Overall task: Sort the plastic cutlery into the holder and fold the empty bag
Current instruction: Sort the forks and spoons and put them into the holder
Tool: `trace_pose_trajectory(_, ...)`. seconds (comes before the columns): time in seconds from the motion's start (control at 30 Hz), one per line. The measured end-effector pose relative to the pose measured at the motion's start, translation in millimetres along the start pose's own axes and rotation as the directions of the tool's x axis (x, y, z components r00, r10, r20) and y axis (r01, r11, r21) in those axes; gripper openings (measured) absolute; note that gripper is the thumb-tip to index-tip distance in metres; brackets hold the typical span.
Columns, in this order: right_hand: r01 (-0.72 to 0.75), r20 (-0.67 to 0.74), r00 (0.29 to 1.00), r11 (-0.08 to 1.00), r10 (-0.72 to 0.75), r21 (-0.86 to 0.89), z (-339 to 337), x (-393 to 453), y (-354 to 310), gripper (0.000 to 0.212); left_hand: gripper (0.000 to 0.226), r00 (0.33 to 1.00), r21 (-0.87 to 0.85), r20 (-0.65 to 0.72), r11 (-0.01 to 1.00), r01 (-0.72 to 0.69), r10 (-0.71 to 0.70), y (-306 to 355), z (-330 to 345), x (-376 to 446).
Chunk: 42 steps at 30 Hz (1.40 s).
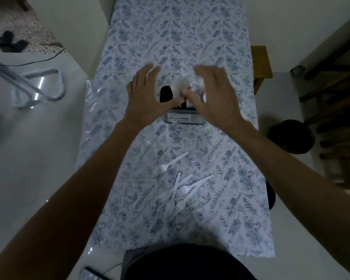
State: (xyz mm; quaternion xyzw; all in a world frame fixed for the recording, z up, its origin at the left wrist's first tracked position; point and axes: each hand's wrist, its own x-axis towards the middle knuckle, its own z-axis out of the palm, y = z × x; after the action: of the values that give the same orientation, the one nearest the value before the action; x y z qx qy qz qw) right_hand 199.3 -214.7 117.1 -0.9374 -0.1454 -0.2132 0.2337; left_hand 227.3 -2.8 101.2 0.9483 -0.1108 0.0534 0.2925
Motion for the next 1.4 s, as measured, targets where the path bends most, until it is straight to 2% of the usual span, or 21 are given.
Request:
trace_pose_trajectory(0.03,-0.007,0.045,0.999,1.000,0.006,0.030,0,-27,-5,0.054,0.089,0.994,-0.038,-0.112,0.999,-0.012,0.008,-3,5,-19)
trace_pose_trajectory(0.07,-0.015,0.169,0.986,0.999,0.008,0.041,3,-59,-9,0.044,0.071,0.983,-0.089,-0.181,0.996,0.000,-0.016,-4,11,-41)
trace_pose_trajectory(0.1,0.005,0.317,0.948,1.000,-0.015,0.031,10,-96,-11,0.040,0.054,0.981,-0.151,-0.180,0.987,0.046,-0.074,-4,18,-66)
trace_pose_trajectory(0.17,0.102,0.531,0.845,0.994,-0.071,-0.030,31,-172,-4,0.045,0.029,0.978,-0.257,-0.006,0.946,0.199,-0.208,-1,32,-121)
trace_pose_trajectory(0.2,0.132,0.593,0.802,0.989,-0.068,-0.065,42,-206,4,0.049,0.019,0.966,-0.280,0.084,0.925,0.258,-0.244,0,41,-146)
trace_pose_trajectory(0.27,0.150,0.675,0.737,0.981,-0.025,-0.127,56,-252,13,0.049,0.010,0.945,-0.270,0.169,0.909,0.319,-0.281,-1,58,-193)
trace_pose_trajectory(0.33,0.154,0.682,0.731,0.968,0.024,-0.199,57,-271,13,0.045,0.008,0.917,-0.285,0.195,0.874,0.393,-0.348,-2,69,-228)
trace_pose_trajectory(0.4,0.118,0.630,0.775,0.965,0.057,-0.233,53,-276,10,0.039,0.008,0.885,-0.310,0.220,0.830,0.463,-0.411,1,74,-252)
trace_pose_trajectory(0.6,-0.082,0.550,0.821,0.986,0.151,-0.148,30,-272,17,0.020,0.008,0.809,-0.310,0.324,0.753,0.580,-0.490,5,74,-288)
trace_pose_trajectory(0.7,-0.161,0.474,0.861,0.983,0.185,-0.092,12,-271,8,0.015,0.019,0.770,-0.373,0.385,0.678,0.634,-0.509,5,77,-292)
trace_pose_trajectory(0.73,-0.186,0.480,0.857,0.981,0.189,-0.053,7,-271,0,0.015,0.024,0.741,-0.422,0.445,0.612,0.669,-0.503,8,78,-292)
trace_pose_trajectory(0.8,-0.214,0.559,0.820,0.972,0.124,0.098,2,-271,-20,0.019,0.032,0.680,-0.564,0.571,0.382,0.732,-0.460,15,82,-292)
trace_pose_trajectory(0.9,-0.252,0.621,0.783,0.931,0.037,0.263,10,-269,-43,0.036,0.032,0.673,-0.737,0.545,0.097,0.668,-0.500,20,87,-294)
trace_pose_trajectory(0.97,-0.271,0.603,0.790,0.944,0.106,0.188,26,-273,-34,0.044,0.028,0.585,-0.785,0.530,-0.094,0.612,-0.614,16,82,-293)
trace_pose_trajectory(1.03,-0.116,0.584,0.806,0.993,0.099,-0.009,41,-283,-17,0.042,0.024,0.496,-0.775,0.551,-0.190,0.603,-0.671,6,75,-294)
trace_pose_trajectory(1.13,0.094,0.601,0.799,0.988,-0.003,-0.119,50,-296,2,0.024,0.020,0.410,-0.719,0.609,-0.254,0.647,-0.679,-8,67,-301)
trace_pose_trajectory(1.2,0.196,0.596,0.799,0.971,-0.078,-0.135,42,-296,6,0.015,0.019,0.390,-0.706,0.629,-0.282,0.650,-0.673,-12,64,-304)
trace_pose_trajectory(1.27,0.221,0.601,0.788,0.972,-0.132,-0.077,31,-296,10,0.019,0.016,0.389,-0.714,0.627,-0.298,0.634,-0.675,-13,64,-307)
trace_pose_trajectory(1.3,0.130,0.620,0.778,0.992,-0.101,-0.001,22,-293,7,0.022,0.016,0.409,-0.726,0.624,-0.301,0.618,-0.666,-13,63,-308)
trace_pose_trajectory(1.33,-0.023,0.651,0.758,0.997,-0.030,0.073,14,-288,1,0.021,0.018,0.451,-0.743,0.614,-0.282,0.607,-0.647,-11,62,-308)
trace_pose_trajectory(1.4,-0.350,0.719,0.690,0.909,0.085,0.228,2,-278,-19,0.018,0.022,0.554,-0.771,0.575,-0.173,0.613,-0.602,-4,62,-306)
